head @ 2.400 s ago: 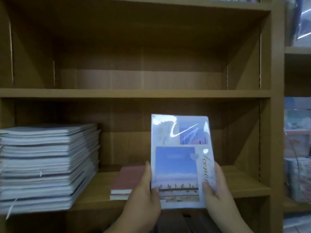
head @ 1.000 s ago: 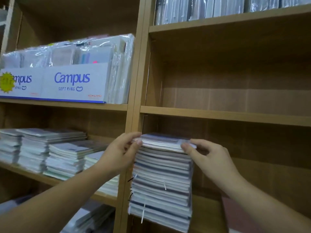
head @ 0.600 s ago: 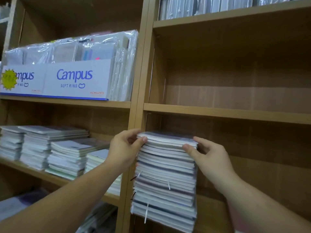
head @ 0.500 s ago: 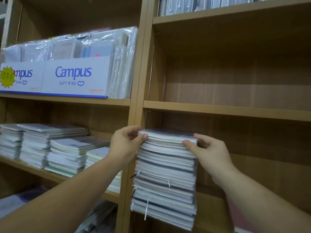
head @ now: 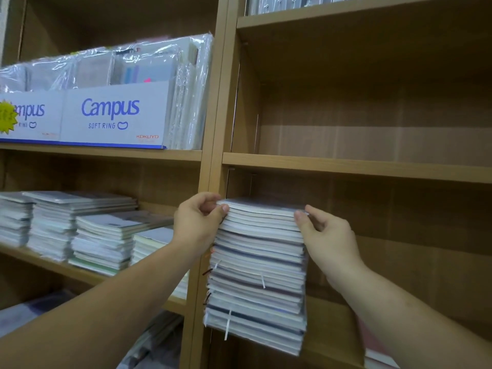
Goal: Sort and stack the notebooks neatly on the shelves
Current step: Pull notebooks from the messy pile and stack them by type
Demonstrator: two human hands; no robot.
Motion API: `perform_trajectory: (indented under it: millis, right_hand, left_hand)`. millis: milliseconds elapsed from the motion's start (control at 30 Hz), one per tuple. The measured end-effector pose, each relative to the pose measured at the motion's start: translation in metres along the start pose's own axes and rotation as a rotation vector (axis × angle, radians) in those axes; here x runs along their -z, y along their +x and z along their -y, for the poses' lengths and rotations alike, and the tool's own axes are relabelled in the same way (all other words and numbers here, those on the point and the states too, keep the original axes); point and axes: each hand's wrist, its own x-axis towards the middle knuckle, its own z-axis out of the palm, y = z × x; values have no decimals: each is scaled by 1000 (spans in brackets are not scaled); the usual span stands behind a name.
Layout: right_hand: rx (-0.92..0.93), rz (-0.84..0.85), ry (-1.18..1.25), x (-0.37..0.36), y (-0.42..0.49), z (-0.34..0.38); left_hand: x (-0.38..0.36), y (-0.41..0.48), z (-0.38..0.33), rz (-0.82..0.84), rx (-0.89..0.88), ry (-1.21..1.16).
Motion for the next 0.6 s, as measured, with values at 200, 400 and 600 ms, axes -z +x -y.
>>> perform_trajectory:
  millis: [200, 400, 600]
  right_hand:
    - [26, -34, -67, -3, 0, 1]
    - [-25, 8, 33, 0, -6, 0]
    - [118, 86, 5, 38, -72, 0]
  left_hand:
    - [4, 1, 4, -29, 60, -80]
    - [2, -12, 2, -7, 20, -3]
    - [14, -84, 15, 8, -80, 83]
